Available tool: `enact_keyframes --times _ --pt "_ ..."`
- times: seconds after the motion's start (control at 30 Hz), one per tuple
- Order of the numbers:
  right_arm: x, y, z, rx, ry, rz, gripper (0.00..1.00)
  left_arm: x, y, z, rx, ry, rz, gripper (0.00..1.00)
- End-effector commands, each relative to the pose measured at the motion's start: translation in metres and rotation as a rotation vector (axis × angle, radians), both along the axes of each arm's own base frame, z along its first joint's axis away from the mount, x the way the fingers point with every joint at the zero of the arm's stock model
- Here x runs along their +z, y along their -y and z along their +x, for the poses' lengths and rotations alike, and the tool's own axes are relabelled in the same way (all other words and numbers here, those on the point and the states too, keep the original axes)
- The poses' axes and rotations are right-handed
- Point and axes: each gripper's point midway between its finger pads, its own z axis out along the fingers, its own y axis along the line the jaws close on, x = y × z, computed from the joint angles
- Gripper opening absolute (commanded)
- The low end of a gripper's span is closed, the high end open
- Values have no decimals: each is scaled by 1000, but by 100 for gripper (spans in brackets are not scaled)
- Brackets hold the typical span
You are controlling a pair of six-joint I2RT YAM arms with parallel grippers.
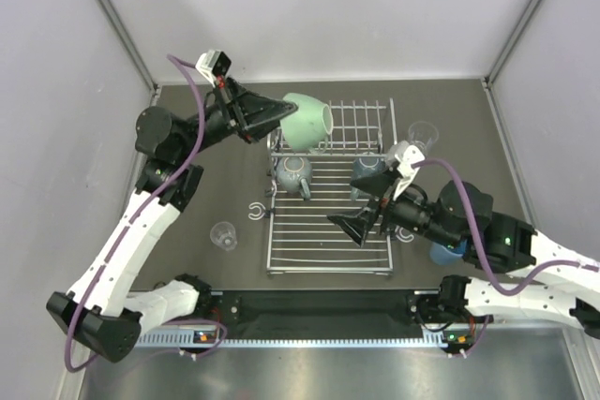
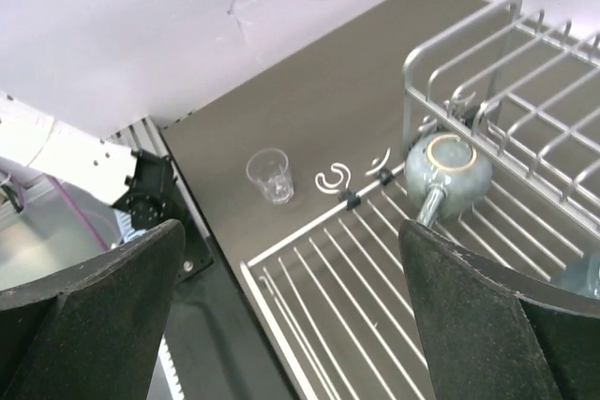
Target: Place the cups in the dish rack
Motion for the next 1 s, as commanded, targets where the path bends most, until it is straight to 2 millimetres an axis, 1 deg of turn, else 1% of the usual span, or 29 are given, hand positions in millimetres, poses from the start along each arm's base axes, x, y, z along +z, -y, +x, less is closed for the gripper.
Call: enact_keyframes --times 0.0,0.03,0.13,0.2,0.27,0.4,0.47,0.53,0.6,0.83,0.93,0.97 --pt "43 -13 2 24 95 77 96 30 -5 -46 -66 131 -90 0" --pt "48 -13 4 13 101 83 96 25 -3 -48 -75 123 -88 0" --pt "50 -19 6 11 99 78 94 17 2 -56 -103 113 -82 0" --pt "53 -21 6 14 93 85 90 9 6 -56 -115 94 -71 0" --pt "57 -21 4 25 92 100 86 6 7 -57 -114 90 -72 0" --pt "68 -16 0 36 103 141 79 -5 14 -58 -131 68 -63 0" --pt "70 -14 -2 37 109 150 77 -6 16 -59 -133 65 -63 0" --pt "73 -12 -2 35 114 156 72 -8 20 -60 -142 56 -64 0" --pt "73 -12 -2 37 118 156 67 -9 24 -63 -155 53 -64 0" --pt "74 -14 0 30 120 159 55 -12 36 -67 -183 43 -61 0" --pt "74 -13 0 27 121 160 47 -14 40 -68 -192 39 -57 0" --pt "74 -12 0 25 123 163 41 -16 41 -67 -190 34 -53 0"
